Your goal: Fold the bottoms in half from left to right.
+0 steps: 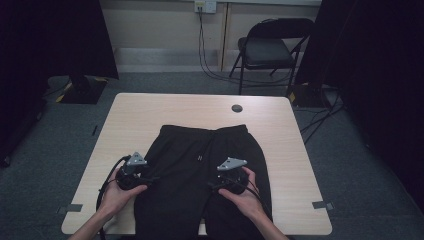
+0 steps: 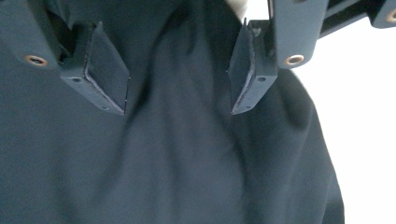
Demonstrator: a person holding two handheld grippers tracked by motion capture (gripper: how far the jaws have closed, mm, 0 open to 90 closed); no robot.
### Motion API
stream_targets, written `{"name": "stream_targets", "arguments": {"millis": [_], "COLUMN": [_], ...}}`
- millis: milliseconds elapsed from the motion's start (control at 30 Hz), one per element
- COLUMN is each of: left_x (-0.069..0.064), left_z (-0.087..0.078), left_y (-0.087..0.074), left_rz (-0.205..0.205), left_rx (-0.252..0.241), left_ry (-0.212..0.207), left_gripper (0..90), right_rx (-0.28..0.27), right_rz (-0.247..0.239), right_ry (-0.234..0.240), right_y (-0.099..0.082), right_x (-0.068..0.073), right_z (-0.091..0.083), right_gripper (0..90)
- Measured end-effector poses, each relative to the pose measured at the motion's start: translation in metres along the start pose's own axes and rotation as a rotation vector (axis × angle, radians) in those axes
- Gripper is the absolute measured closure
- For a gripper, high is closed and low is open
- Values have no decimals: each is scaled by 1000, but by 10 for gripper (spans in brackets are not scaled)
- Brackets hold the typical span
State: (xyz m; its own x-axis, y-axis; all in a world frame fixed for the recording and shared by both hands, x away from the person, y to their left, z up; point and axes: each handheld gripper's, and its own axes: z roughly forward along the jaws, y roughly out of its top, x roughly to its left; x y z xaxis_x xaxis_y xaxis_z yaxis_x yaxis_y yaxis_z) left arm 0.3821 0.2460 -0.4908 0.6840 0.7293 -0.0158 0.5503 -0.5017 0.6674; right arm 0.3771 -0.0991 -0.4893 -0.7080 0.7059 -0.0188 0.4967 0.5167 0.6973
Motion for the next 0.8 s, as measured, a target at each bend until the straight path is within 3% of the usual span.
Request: {"name": "stream_targets", "arguments": {"millis": [100,300,633,667,800], "left_x": [1,0,-6,-8,-11], "left_z": [0,1,17,20,19], "left_y": [-3,-5,10,13,12], "left_rz": [-6,-20,-19,-29,-25], "left_rx": [-24,-39,-65,-70,-67], "left_ry": [7,18,25,31,28], "left_gripper": [378,377,370,369,368], "right_rx": [20,-11,-36,-40,-43], "right_rz": [-1,0,-4,-5,9], "right_ry": [5,16,20,18,6], "right_y": [-1,0,-6,-8,-12], "right_x": [-3,-15,-45,-53,-60], "right_z": [11,19,16,15,11], "right_gripper": [137,118,118,118,119]}}
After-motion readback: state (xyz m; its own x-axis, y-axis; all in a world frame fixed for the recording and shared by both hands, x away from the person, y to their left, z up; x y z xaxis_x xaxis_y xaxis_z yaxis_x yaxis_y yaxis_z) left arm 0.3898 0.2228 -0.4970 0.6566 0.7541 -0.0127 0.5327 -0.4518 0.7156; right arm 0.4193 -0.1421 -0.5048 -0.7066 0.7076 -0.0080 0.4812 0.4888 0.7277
